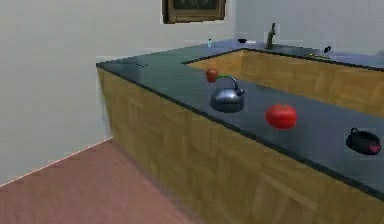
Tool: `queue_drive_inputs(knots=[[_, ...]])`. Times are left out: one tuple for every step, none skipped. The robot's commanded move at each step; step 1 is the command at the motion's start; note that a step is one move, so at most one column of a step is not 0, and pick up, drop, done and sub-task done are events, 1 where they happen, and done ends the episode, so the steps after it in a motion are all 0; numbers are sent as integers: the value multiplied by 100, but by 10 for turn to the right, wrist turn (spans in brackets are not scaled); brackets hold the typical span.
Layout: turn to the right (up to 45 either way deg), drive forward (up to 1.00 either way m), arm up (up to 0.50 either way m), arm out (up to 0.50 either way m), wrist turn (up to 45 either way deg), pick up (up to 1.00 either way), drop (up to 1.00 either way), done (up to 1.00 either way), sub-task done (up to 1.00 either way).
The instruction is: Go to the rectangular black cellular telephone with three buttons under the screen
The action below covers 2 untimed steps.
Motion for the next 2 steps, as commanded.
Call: queue_drive_inputs(knots=[[-330, 0, 0, 0, 0, 0, 0, 0, 0], [0, 95, 0, 0, 0, 0, 0, 0, 0]])
